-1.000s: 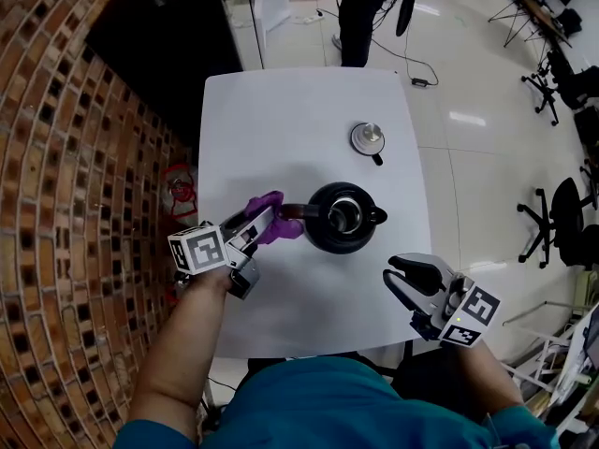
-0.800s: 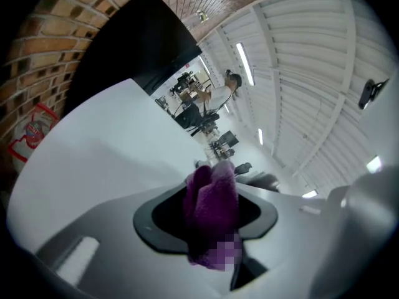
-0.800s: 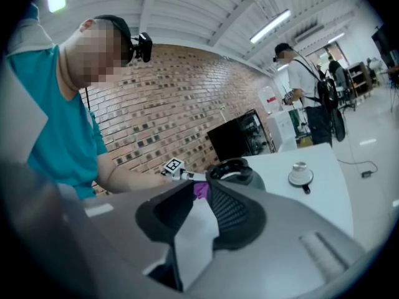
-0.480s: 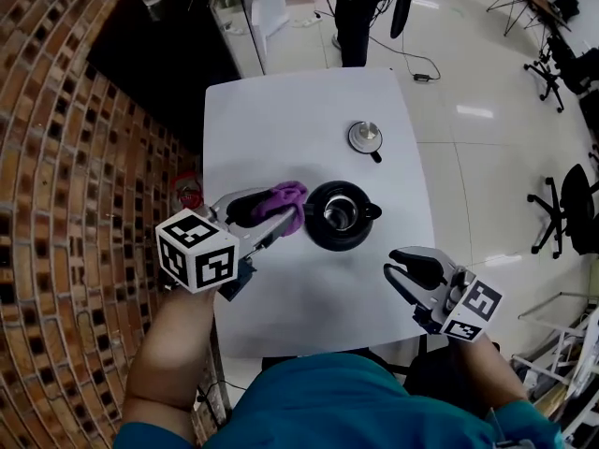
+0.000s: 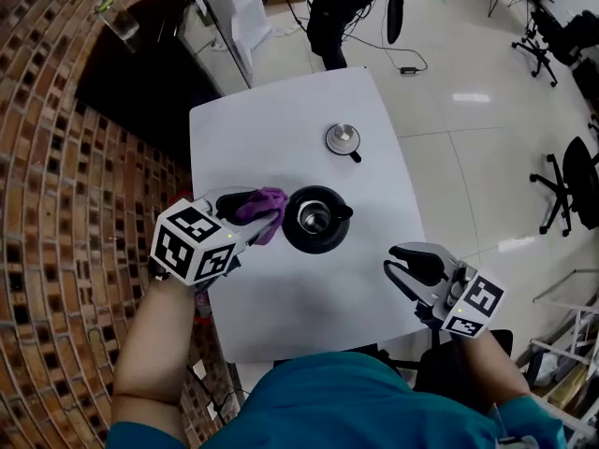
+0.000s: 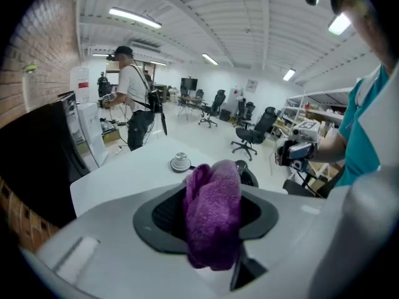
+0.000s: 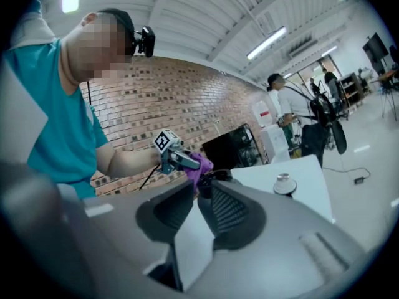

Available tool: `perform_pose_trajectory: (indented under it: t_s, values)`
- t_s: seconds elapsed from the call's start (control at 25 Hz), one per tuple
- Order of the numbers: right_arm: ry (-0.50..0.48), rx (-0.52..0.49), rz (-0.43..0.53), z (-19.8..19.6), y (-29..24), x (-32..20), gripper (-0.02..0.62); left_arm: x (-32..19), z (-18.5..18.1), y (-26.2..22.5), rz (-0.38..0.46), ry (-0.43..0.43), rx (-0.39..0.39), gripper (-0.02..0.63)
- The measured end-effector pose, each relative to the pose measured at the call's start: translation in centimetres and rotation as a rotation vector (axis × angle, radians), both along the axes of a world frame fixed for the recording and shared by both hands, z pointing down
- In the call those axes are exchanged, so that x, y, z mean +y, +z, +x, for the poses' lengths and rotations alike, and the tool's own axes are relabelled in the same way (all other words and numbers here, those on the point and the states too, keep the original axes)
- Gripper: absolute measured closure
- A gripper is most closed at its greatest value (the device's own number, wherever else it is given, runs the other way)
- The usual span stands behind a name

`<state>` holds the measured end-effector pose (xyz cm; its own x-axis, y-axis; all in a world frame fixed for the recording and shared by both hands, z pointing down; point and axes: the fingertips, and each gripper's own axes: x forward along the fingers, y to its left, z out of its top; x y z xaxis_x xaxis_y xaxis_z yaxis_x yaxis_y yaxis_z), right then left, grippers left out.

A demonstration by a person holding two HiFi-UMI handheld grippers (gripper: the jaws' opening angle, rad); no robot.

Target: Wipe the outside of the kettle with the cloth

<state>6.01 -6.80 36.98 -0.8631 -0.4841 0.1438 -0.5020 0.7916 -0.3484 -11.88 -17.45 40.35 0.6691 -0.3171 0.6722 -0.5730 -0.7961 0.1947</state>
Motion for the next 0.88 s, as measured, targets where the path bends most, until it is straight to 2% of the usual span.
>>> perform_pose_trajectory:
  t_s: [0.24,0.56,0.76,0.88]
  values:
    - [0.043,-0.025,0.007,2.6,-0.4,0.4,0.515,-2.4,4.0,1.2,-0.138,0.232,-0.155,0.422]
    - [0.11,-0.058,-0.009,6.6,0.2,1.4,0.515,-4.5,7.9,1.6,-0.306,0.447,-0.307,0.422]
    - [0.137,-0.082,-0.02,8.7,0.6,2.1,0.515,-3.5,11.4,2.1,-0.349,0.61,-0.454,0.422]
    - [0.159,-0.099,-0.025,10.0,0.8,2.6,0.515,-2.4,12.8,2.8,-0.332,0.747,-0.608,0.422]
